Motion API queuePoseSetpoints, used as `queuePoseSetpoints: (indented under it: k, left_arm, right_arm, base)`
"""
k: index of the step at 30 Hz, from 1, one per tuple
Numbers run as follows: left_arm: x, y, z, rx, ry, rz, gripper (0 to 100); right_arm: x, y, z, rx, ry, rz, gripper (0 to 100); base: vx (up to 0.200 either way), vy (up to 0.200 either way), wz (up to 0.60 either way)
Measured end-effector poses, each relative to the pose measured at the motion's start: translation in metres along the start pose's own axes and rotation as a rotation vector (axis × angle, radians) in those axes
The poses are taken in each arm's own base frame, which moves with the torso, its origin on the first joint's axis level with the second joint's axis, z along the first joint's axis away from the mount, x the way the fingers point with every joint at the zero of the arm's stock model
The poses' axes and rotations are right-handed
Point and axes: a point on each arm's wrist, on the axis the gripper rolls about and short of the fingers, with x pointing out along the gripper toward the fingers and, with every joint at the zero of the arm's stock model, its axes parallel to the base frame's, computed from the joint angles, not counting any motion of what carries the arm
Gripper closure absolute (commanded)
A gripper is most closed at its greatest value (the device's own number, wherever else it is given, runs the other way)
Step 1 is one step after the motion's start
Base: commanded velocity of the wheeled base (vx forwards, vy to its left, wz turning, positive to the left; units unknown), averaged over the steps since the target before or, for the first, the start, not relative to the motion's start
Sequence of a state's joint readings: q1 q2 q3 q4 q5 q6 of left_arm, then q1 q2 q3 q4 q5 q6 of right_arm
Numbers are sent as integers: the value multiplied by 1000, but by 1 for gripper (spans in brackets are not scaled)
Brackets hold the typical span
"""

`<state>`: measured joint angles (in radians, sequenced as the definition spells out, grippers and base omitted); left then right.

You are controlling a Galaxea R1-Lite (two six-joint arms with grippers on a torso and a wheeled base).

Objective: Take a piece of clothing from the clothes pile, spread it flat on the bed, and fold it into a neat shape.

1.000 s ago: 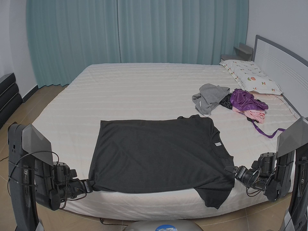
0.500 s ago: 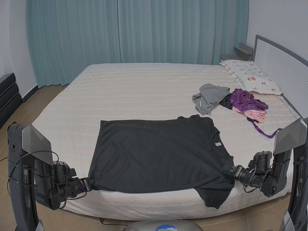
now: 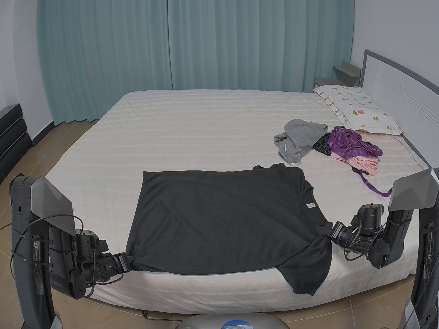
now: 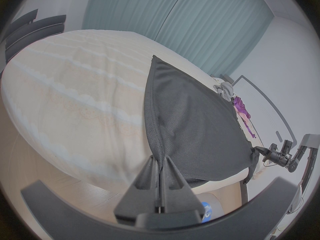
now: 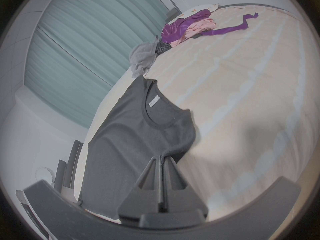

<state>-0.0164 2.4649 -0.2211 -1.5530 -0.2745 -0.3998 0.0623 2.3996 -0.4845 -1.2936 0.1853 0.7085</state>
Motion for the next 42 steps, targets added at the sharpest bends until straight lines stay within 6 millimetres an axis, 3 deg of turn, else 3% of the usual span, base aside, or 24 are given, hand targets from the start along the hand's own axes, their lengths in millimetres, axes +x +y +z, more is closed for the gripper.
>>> queuePoseSetpoints:
  k: [7,18,19,29,42]
  left_arm:
    - [1,0,0,-6,-1,-2,100]
    - [2,-1,1,-46,-4,-7,100]
    - [2,-1,1,-47,-5,-7,100]
    - [3,-2,1,-47,-5,-9,100]
    - [2,-2,1,-49,-4,-9,100]
  right_arm:
    - [13,4,19,-59,-33,8,100]
    - [33,10,29,-165,-73,40,100]
    - [34,10,30,-169,-74,42,0]
    - [37,9,31,-169,-42,41,0]
    - [-16,-6,12,-163,74,94,0]
  base:
    - [0,0,0]
    - [0,0,0]
    - [0,0,0]
    - [0,0,0]
    - [0,0,0]
